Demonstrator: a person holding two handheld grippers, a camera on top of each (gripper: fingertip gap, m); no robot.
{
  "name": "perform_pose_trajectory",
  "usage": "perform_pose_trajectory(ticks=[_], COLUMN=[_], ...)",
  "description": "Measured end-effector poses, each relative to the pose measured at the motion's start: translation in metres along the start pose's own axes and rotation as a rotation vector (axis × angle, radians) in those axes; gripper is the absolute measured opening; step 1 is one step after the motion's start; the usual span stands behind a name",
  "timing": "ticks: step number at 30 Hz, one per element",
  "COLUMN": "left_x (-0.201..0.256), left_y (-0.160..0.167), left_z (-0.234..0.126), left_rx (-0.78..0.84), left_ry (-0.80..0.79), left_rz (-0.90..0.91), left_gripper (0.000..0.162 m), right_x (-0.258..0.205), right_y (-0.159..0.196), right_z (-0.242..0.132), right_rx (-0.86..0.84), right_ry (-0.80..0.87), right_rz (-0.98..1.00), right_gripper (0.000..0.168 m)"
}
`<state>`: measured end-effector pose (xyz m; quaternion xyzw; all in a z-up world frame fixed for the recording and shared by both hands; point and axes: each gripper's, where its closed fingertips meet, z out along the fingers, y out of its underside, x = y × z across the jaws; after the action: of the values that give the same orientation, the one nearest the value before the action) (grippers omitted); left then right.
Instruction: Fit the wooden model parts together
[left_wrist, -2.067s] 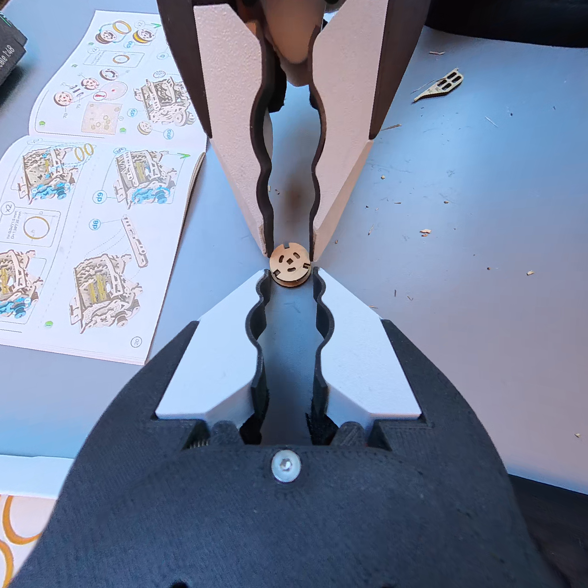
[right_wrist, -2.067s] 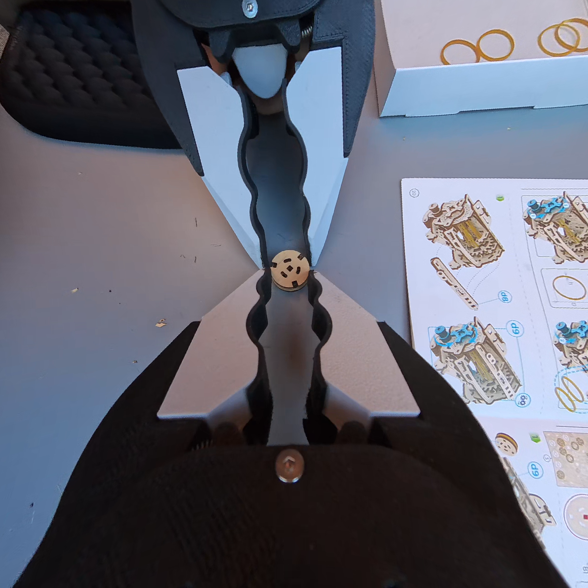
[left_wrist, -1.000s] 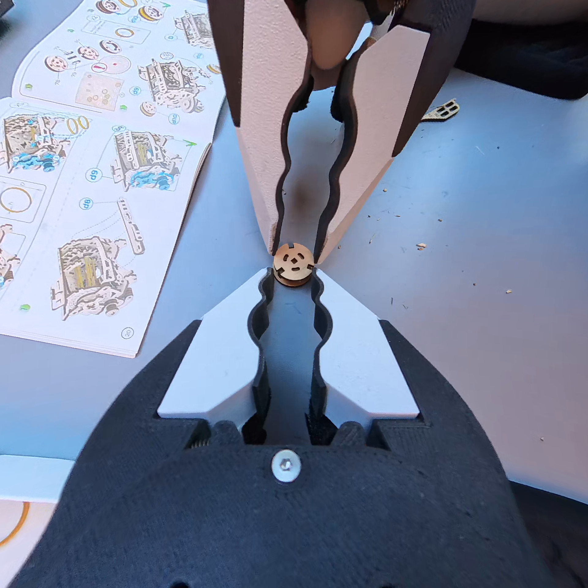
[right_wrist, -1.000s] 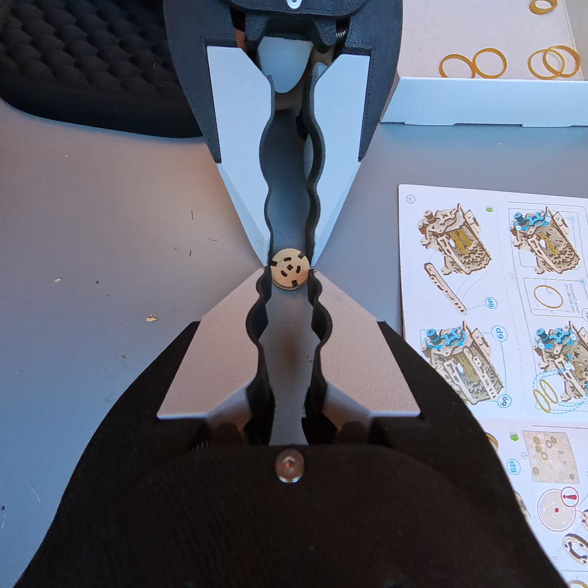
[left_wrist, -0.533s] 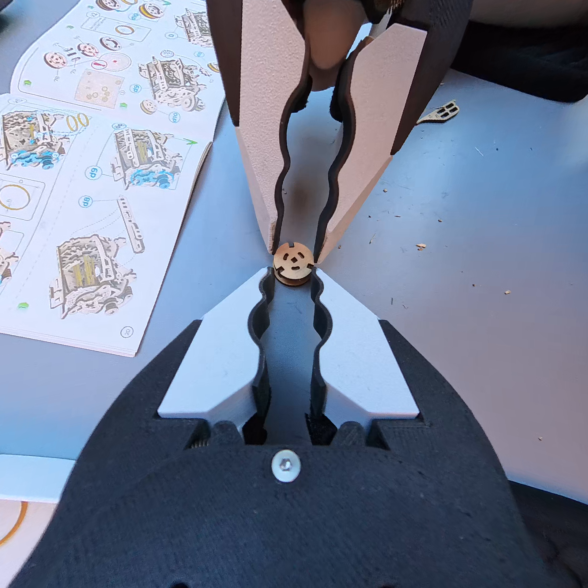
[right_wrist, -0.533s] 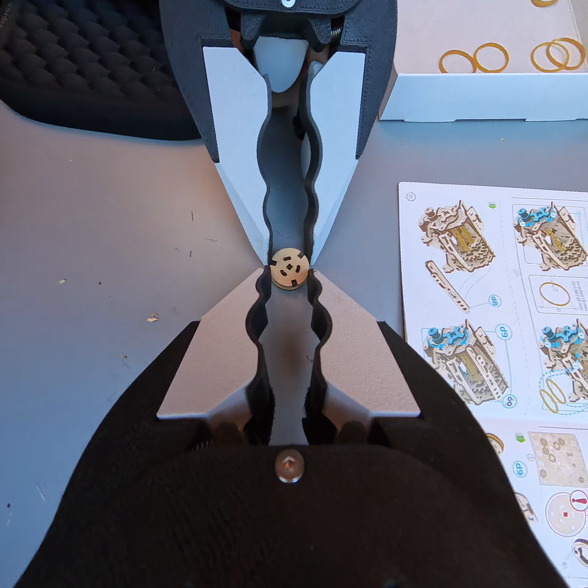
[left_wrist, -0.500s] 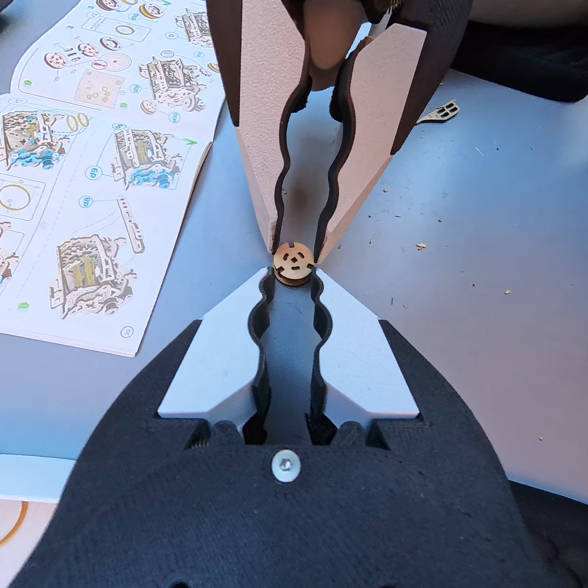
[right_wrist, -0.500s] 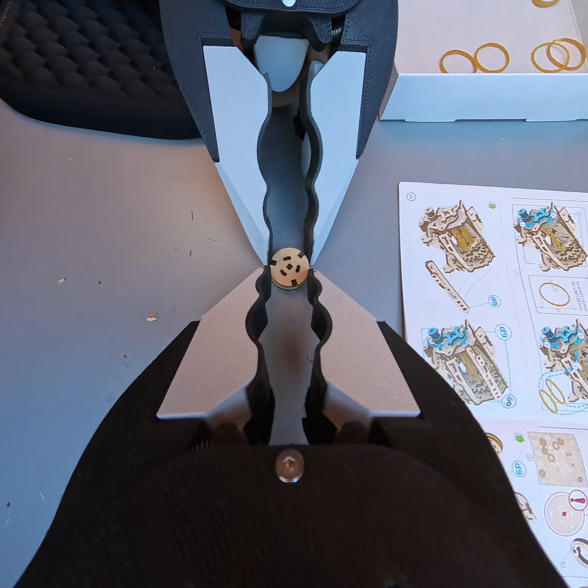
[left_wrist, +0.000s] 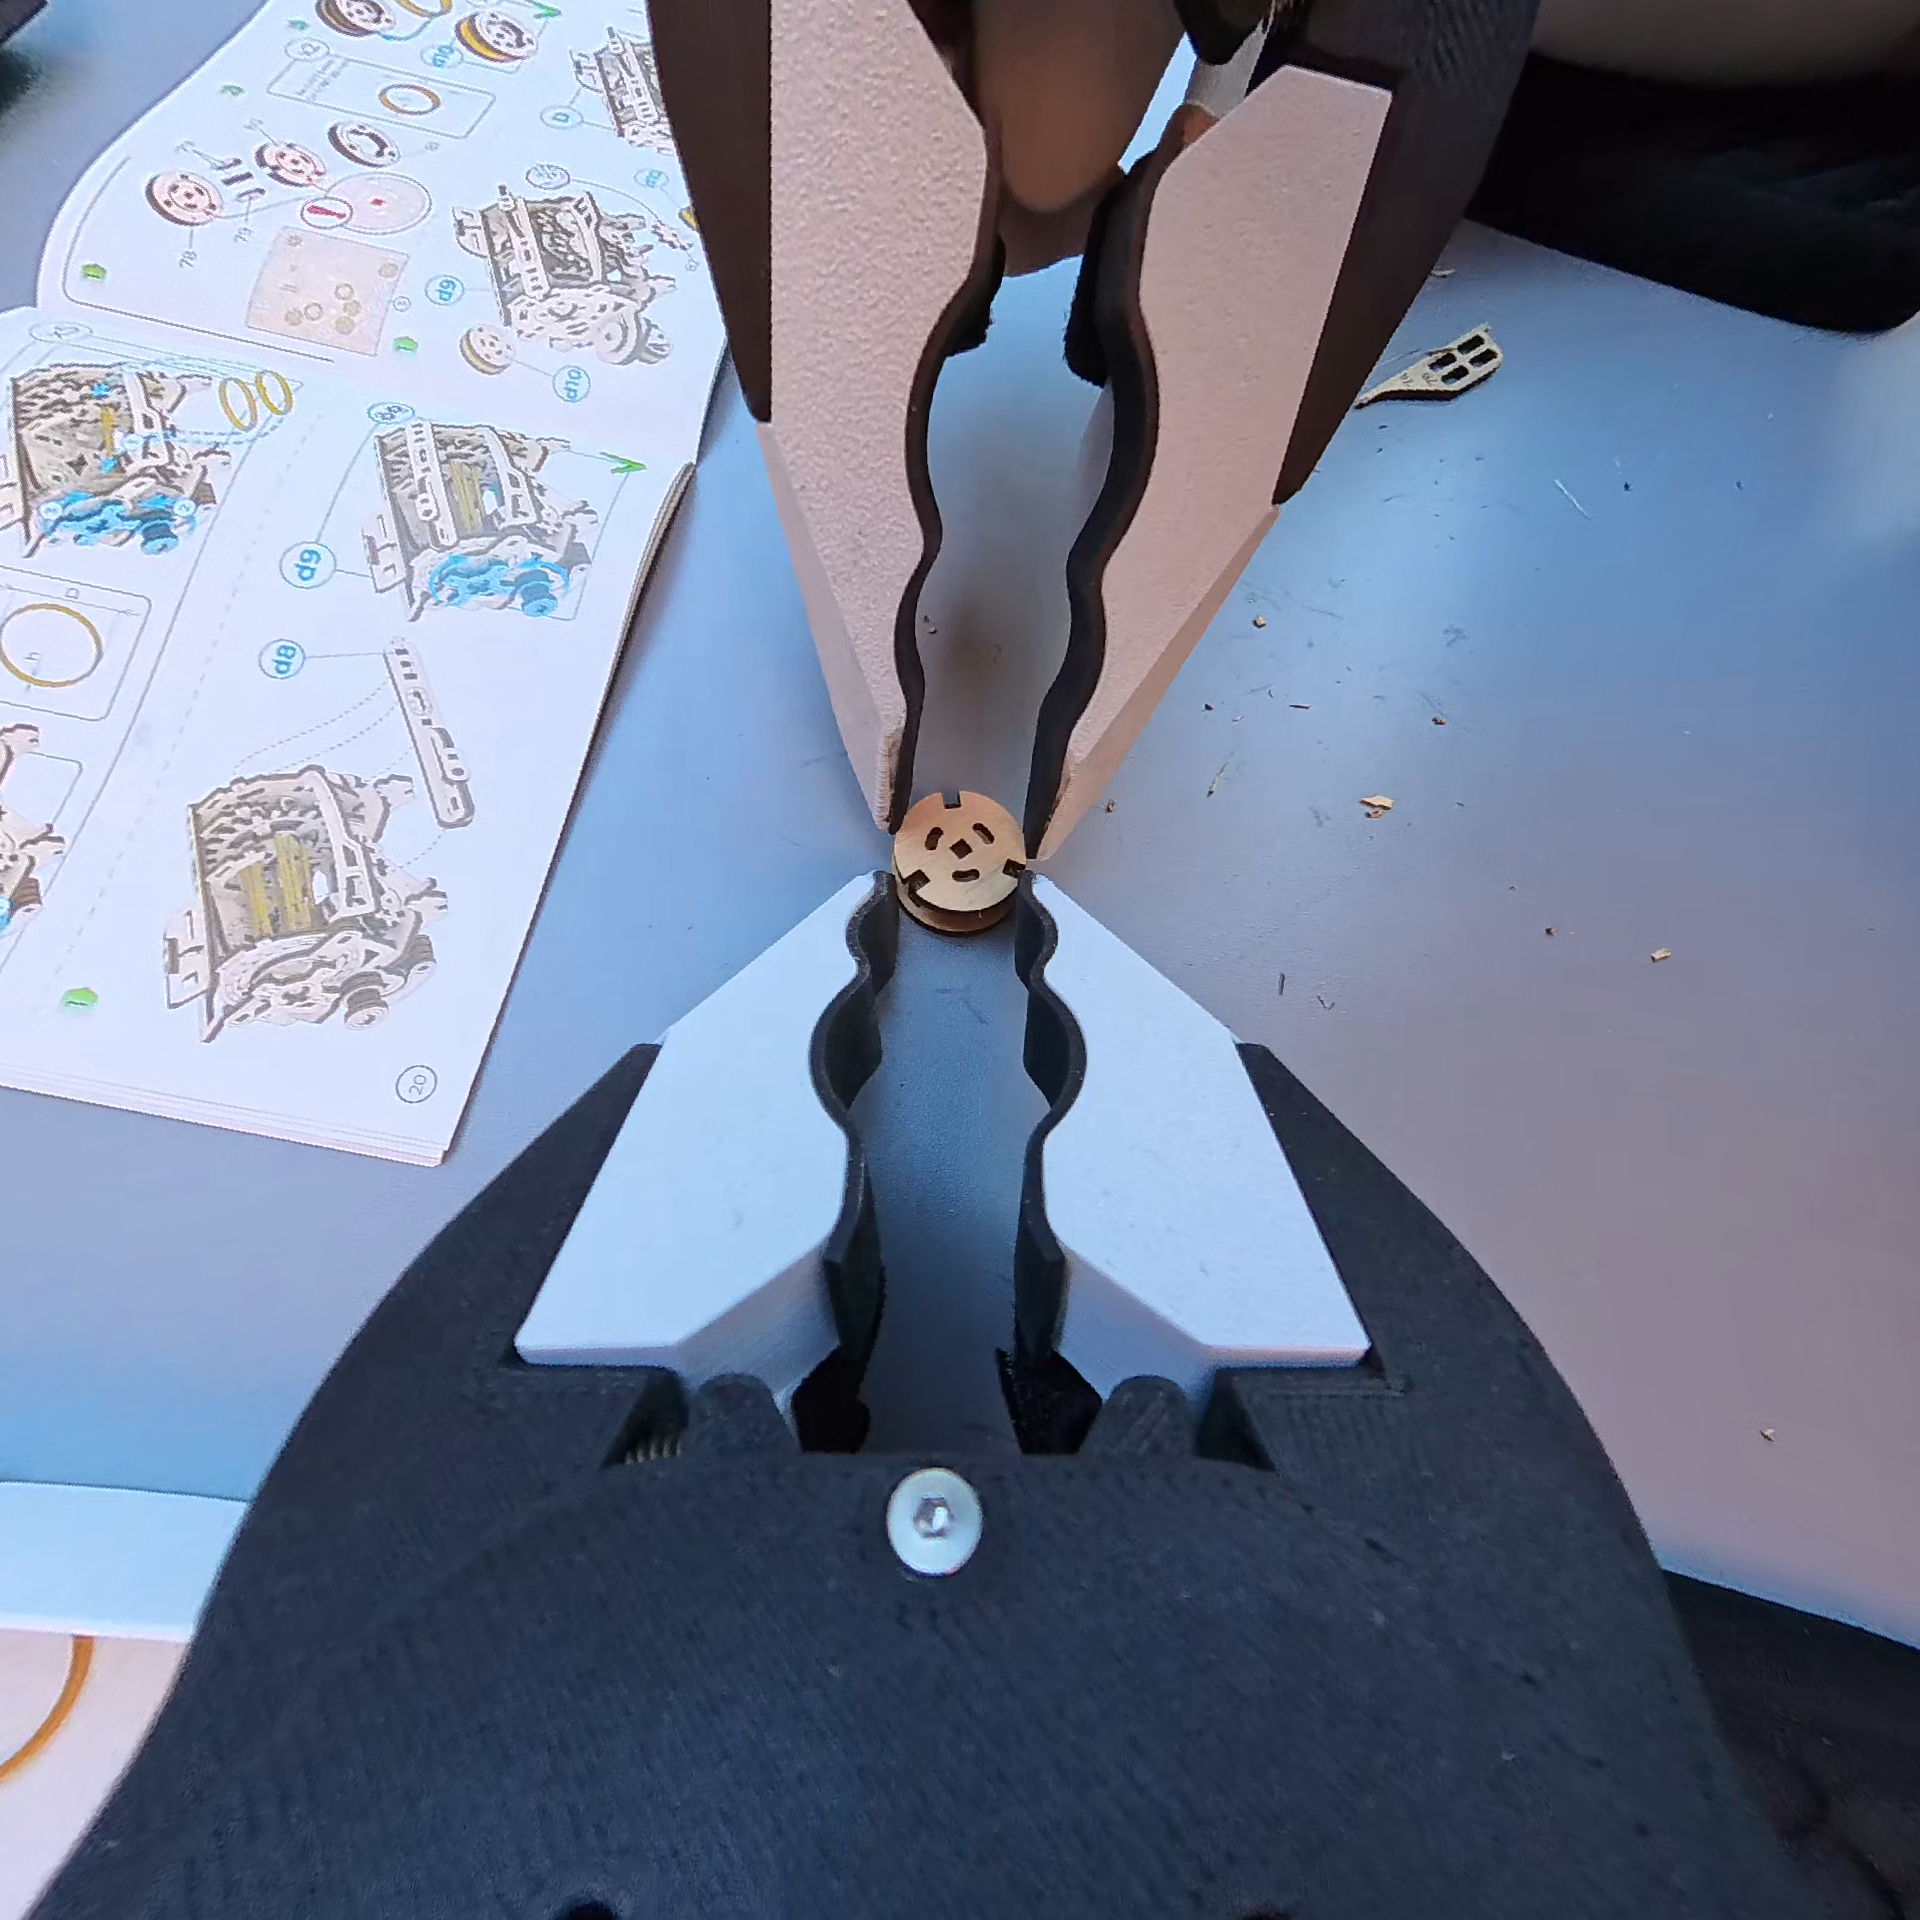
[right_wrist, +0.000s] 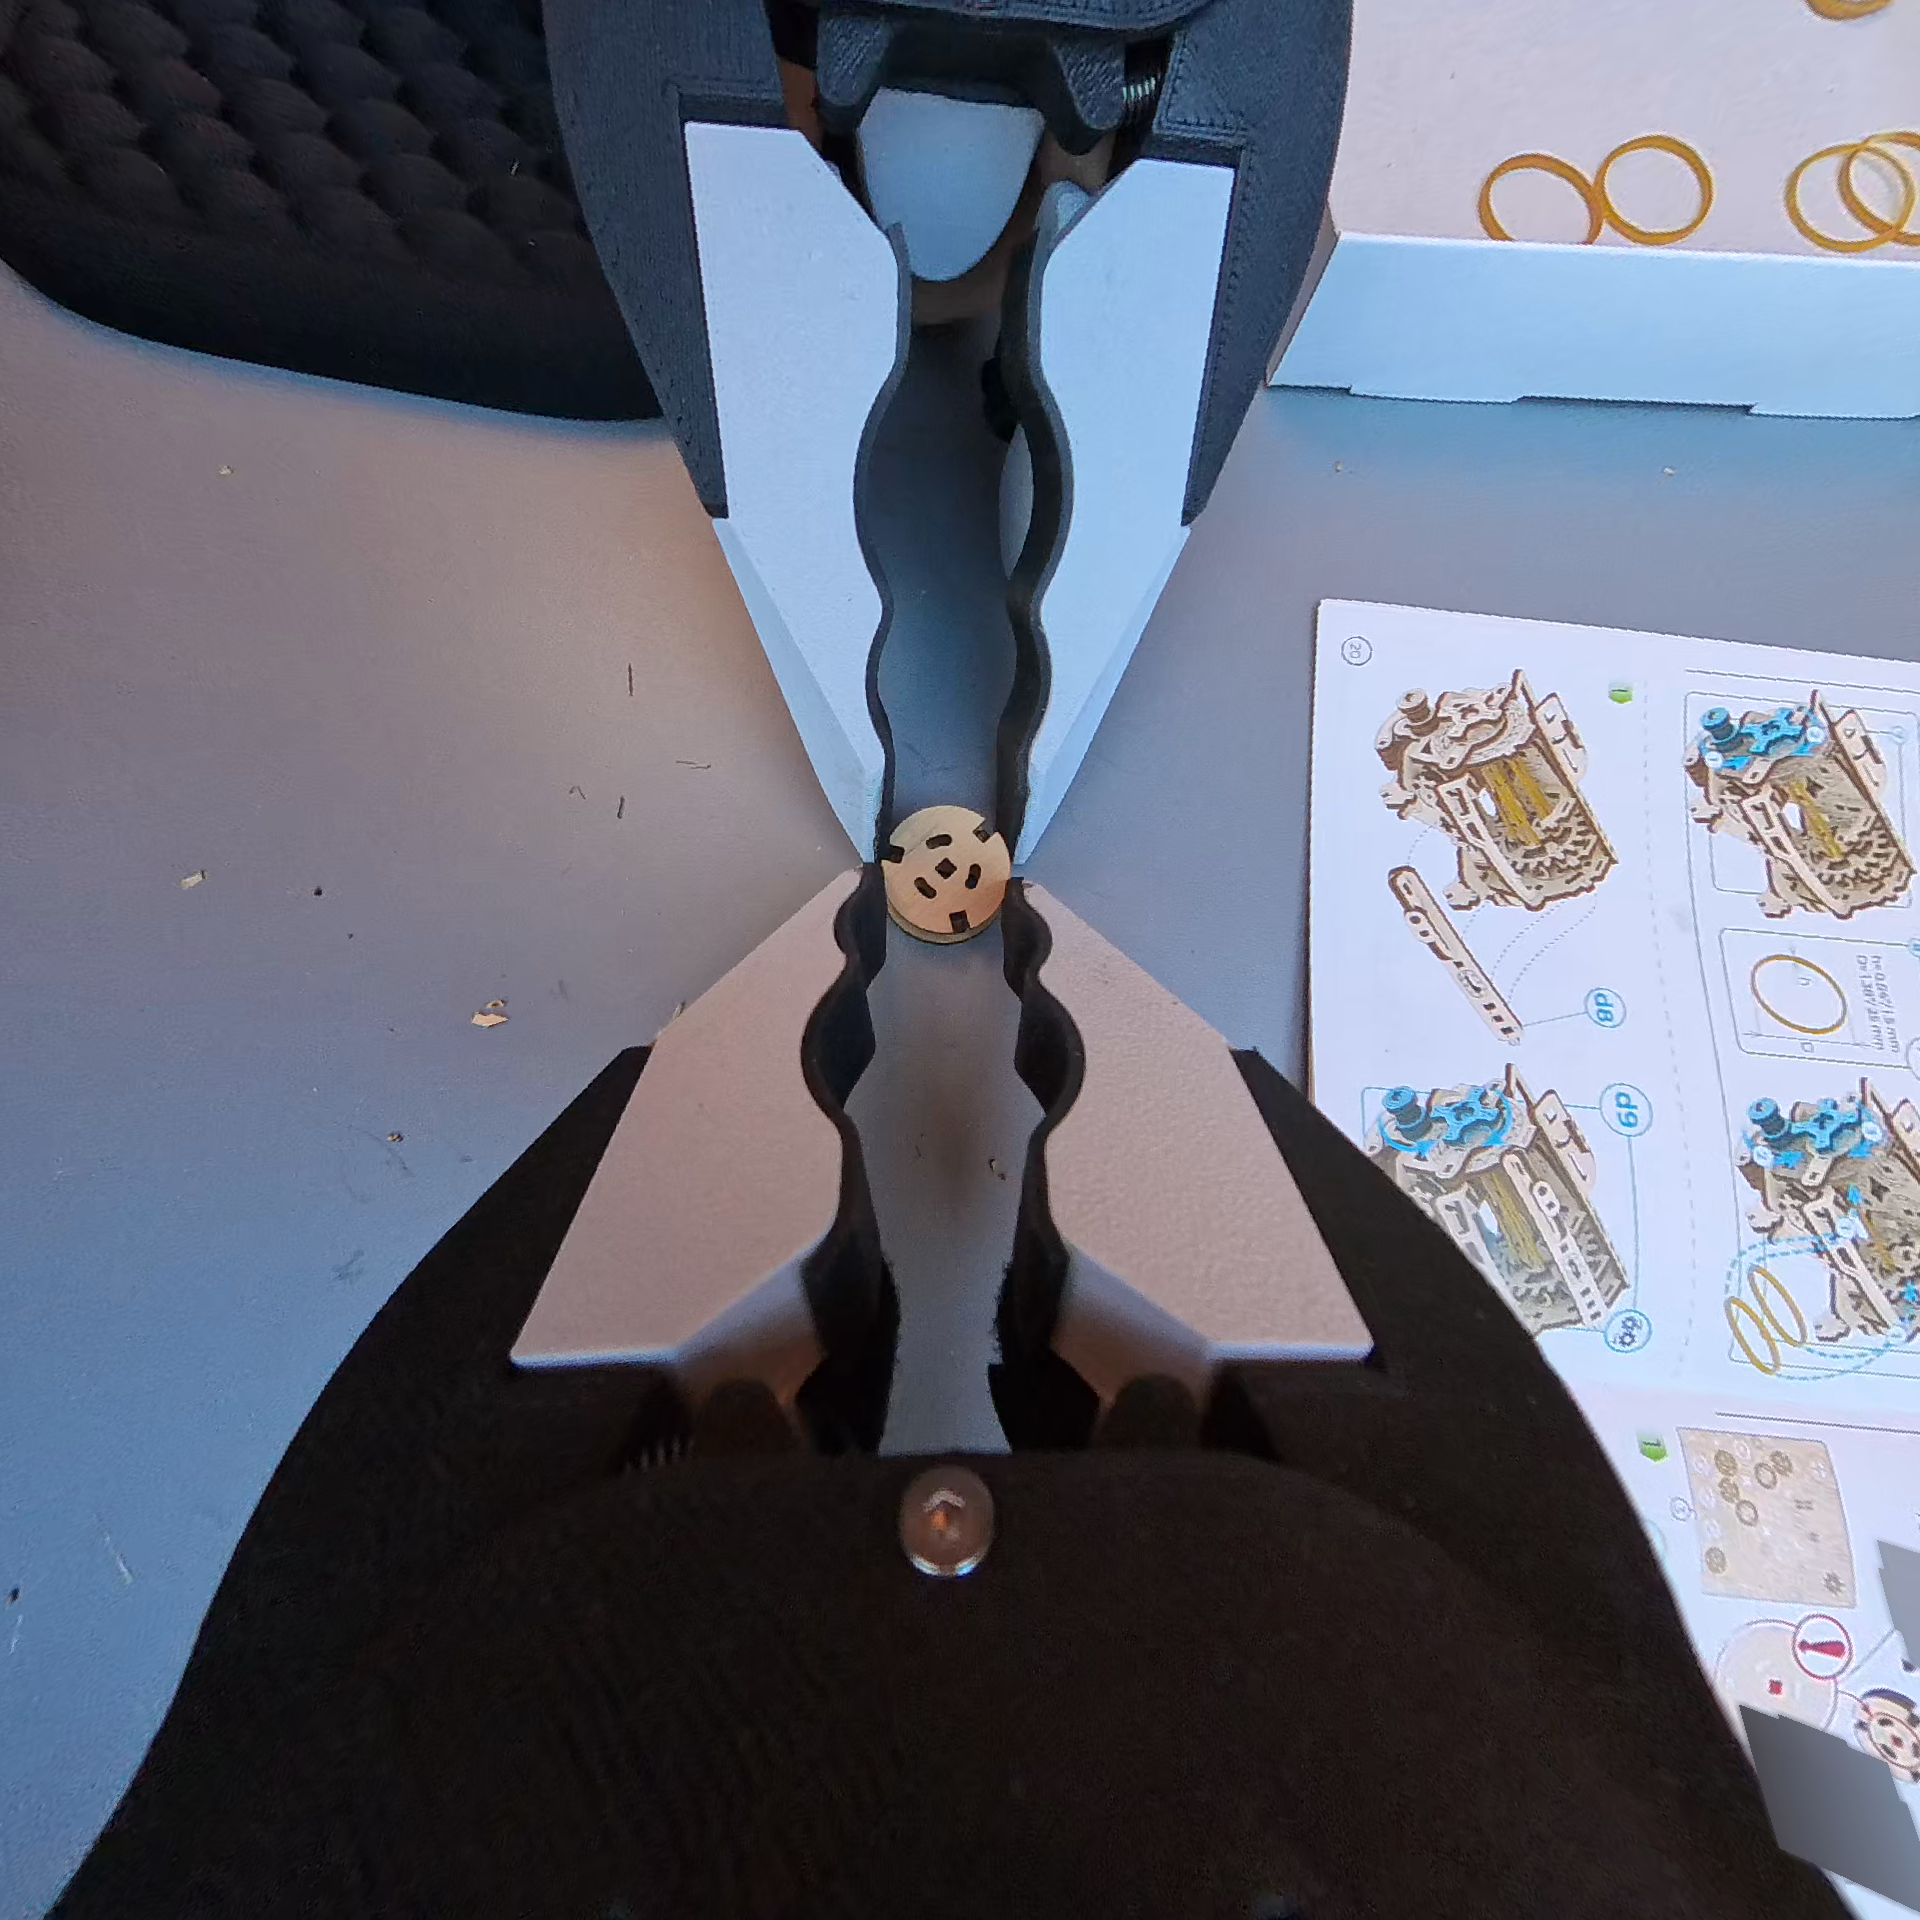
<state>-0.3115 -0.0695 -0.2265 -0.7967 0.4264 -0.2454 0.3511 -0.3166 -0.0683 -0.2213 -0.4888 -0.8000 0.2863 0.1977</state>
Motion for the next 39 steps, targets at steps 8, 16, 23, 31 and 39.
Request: perform_pose_trajectory(ticks=[8,16,23,31,39], left_x=[0.0013,0.0009,0.0006,0.0004,0.0003], left_y=[-0.002,-0.002,-0.0014,-0.001,-0.0012], left_z=[-0.0022,-0.0025,-0.0021,-0.002,-0.0019], left_rx=[0.016,0.016,0.013,0.01,0.012], left_ry=[0.057,0.063,0.051,0.049,0.042], left_rz=[-0.065,-0.076,-0.065,-0.056,-0.06], left_gripper=[0.022,0.021,0.021,0.022,0.022], right_x=[-0.0003,-0.0002,0.0,0.0002,0.0], right_y=[-0.0002,-0.0001,0.0004,0.0008,0.0], right_z=[0.0002,0.0002,0.0,0.0,-0.0001], right_rx=[0.019,0.032,0.035,0.051,0.106], right_ry=[0.018,0.01,-0.025,-0.074,-0.049], right_rz=[0.001,-0.001,-0.009,-0.025,-0.062], right_gripper=[0.022,0.022,0.022,0.023,0.023])
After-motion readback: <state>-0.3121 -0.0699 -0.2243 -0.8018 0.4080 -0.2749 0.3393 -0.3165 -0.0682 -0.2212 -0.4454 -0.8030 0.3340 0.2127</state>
